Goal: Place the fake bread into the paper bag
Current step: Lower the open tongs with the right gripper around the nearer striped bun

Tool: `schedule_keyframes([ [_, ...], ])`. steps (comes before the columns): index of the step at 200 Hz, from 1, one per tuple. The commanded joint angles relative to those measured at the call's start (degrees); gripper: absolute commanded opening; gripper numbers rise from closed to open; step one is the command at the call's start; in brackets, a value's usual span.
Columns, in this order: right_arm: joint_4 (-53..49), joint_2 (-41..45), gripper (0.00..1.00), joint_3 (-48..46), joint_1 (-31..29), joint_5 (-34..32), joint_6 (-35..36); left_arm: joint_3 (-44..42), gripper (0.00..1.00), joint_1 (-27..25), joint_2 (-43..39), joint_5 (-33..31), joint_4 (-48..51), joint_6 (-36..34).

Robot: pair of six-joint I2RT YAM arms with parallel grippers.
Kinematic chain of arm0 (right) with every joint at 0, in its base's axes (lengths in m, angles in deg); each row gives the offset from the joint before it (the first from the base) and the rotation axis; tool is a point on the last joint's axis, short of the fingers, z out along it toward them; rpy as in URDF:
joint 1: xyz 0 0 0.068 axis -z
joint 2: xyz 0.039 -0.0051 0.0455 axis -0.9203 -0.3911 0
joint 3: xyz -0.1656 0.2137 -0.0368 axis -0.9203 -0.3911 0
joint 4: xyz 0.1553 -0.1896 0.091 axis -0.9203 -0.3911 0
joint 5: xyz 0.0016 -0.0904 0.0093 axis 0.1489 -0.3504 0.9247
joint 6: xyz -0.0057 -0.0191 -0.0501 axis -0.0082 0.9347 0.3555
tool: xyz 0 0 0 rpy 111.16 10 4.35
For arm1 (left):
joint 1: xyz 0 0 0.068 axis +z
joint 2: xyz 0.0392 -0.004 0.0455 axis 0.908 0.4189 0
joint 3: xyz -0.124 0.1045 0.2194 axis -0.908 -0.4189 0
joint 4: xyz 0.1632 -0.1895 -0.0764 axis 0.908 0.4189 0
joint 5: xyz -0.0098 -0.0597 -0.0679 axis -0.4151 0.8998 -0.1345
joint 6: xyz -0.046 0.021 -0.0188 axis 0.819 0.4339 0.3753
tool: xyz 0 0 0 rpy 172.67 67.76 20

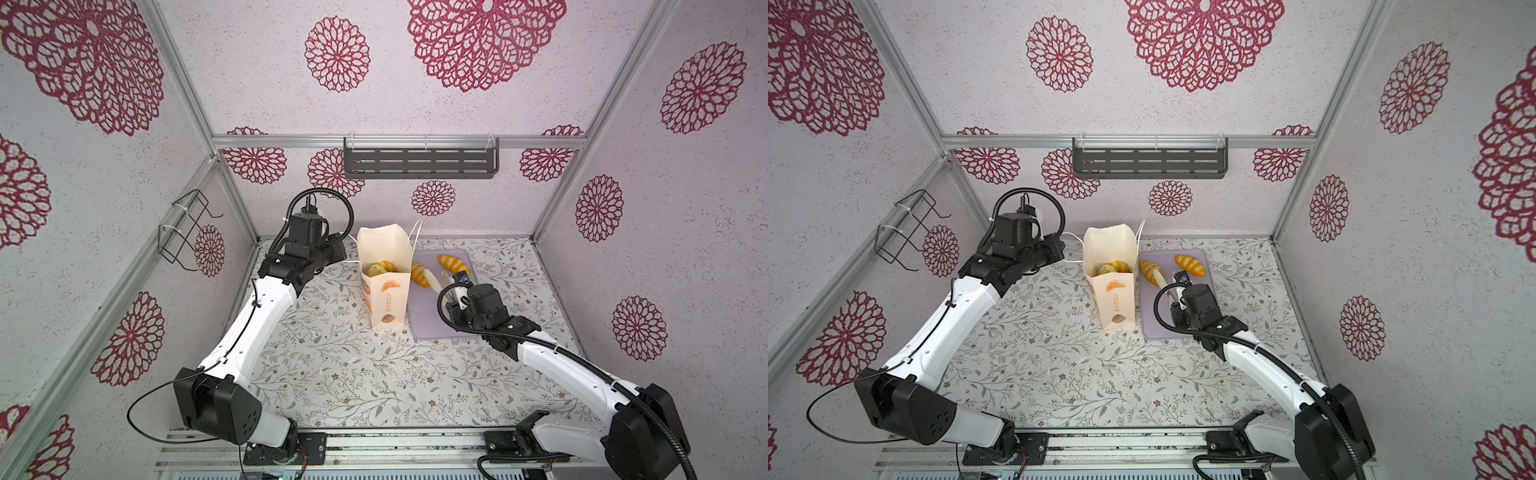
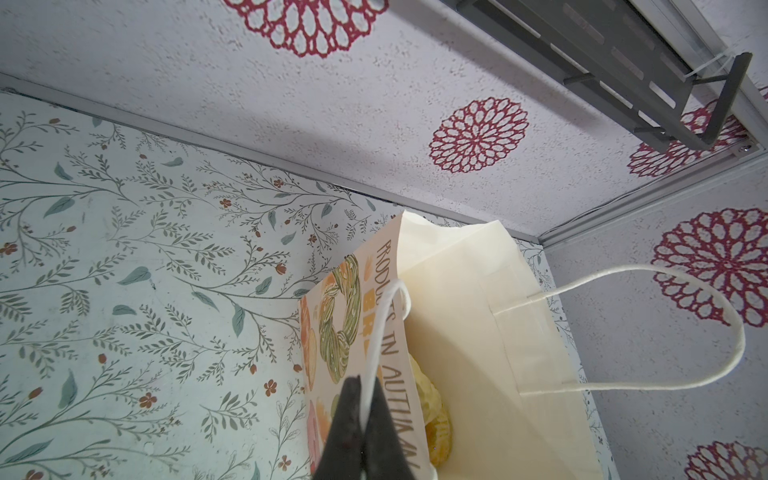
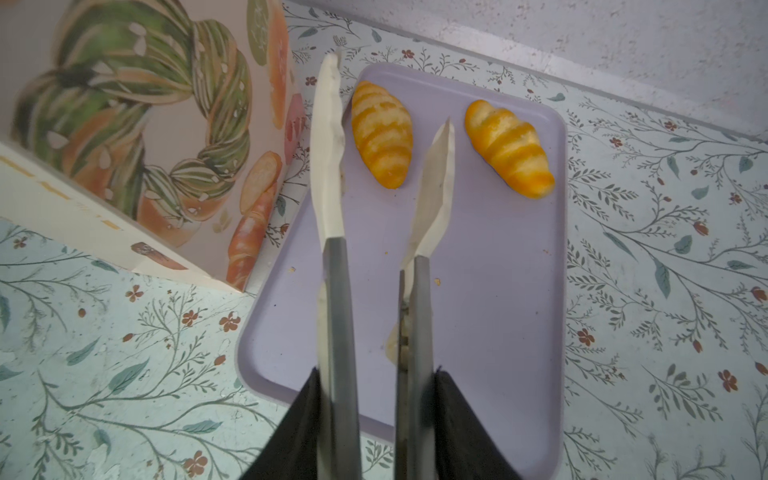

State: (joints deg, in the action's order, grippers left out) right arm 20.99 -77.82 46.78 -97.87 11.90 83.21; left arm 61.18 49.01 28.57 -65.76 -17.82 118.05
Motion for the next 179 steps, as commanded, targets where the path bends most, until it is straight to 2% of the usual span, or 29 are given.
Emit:
schedule_keyframes([
  [1, 4.9, -0.1, 0.42, 0.3, 1.9, 0.2, 1.4, 0.4, 0.00, 0.1, -0.6, -0.4, -0.6, -1.0],
  [59, 7.5, -4.6, 0.44, 0.7, 3.7, 4.7, 4.2, 0.4, 0.00, 0.2, -0.9, -0.4, -0.6, -0.9],
  [179, 6.1, -16.9, 0.55, 8.1, 4.1, 4.4, 8.0, 0.5, 0.00, 0.4, -0.7, -0.7, -0.5, -1.2],
])
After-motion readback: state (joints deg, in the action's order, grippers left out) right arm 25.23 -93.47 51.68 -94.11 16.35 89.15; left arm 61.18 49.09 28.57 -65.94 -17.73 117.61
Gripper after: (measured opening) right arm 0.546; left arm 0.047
